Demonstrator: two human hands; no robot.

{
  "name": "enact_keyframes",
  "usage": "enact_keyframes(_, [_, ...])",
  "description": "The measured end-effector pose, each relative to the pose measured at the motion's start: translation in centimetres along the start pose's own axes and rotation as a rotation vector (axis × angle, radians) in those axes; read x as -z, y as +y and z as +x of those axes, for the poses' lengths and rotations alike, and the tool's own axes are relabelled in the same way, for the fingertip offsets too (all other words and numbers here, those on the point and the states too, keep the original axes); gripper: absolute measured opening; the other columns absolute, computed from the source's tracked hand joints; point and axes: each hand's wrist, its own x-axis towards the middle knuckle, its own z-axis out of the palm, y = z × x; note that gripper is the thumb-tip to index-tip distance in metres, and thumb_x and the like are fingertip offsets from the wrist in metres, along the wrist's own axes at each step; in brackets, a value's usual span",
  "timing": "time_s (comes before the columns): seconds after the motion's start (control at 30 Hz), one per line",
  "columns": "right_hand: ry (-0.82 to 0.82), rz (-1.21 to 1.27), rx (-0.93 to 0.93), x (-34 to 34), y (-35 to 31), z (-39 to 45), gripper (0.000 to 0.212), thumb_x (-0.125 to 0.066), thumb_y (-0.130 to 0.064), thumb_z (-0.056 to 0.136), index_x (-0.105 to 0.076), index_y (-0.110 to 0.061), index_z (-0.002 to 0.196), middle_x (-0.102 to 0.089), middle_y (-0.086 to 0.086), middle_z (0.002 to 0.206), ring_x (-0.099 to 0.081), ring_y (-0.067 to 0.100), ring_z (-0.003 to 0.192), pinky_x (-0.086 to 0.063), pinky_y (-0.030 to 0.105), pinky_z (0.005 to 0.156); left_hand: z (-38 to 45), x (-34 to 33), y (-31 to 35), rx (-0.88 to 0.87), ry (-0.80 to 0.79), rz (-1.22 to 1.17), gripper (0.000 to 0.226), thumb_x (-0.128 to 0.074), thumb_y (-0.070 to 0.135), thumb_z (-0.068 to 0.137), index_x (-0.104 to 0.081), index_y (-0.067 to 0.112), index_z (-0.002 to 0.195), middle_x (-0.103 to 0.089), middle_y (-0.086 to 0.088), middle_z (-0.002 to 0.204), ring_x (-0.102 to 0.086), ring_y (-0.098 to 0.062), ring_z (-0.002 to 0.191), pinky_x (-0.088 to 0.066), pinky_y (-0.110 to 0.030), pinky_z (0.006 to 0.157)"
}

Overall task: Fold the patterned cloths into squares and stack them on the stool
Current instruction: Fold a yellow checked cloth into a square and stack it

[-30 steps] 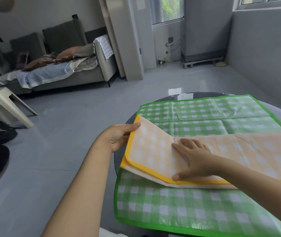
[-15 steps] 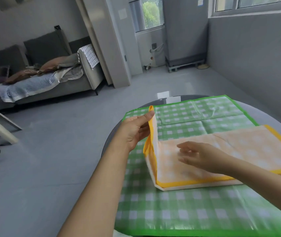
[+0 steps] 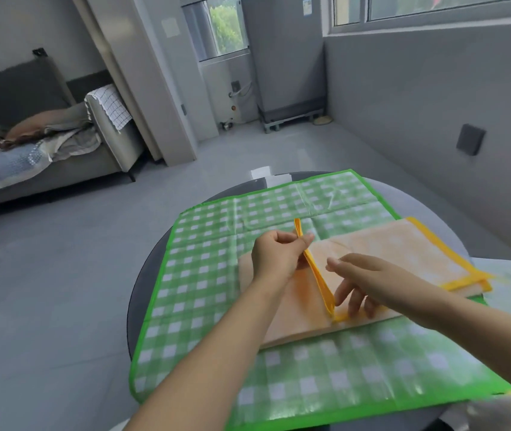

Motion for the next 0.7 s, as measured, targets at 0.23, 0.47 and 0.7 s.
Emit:
enact_keyframes(0.23, [0.142,-0.372,0.025,-1.1,1.6,0.0,0.05,-0.066,-0.033,0.082,-0.043,-0.022,0.125,-0.059,-0.005,0.075,-0.056,0.005,0.06,-0.041,0.017,0.051,0.3,-1.2,-2.0,0.045,-0.007,0.085,0.025,-0.078,0.016,0.078,-0.059,0.006,0.09,-0.067,-0.01,0.08,-0.066,-0.018,0.064,-0.058,-0.026,0.06])
enact_keyframes(0.47, [0.19,-0.459,0.047,-1.7,2.0,0.1,0.052,-0.063,-0.026,0.083,-0.037,-0.024,0.128,-0.061,0.002,0.08,-0.058,0.014,0.071,-0.048,0.032,0.066,0.6,-1.0,-2.8,-0.076,-0.062,0.321,0.029,-0.071,0.019,0.084,-0.064,0.009,0.11,-0.067,-0.006,0.105,-0.068,-0.016,0.079,-0.057,-0.026,0.076])
enact_keyframes(0.7, [0.195,-0.518,0.097,-2.1,2.3,-0.2,0.031,-0.06,-0.029,0.085,-0.045,-0.029,0.112,-0.058,0.001,0.075,-0.057,0.02,0.067,-0.043,0.031,0.059,1.6,0.0,-3.1,-0.39,-0.116,0.949,0.02,-0.062,0.042,0.086,-0.068,0.032,0.103,-0.045,0.009,0.134,-0.03,-0.014,0.13,-0.016,-0.03,0.105])
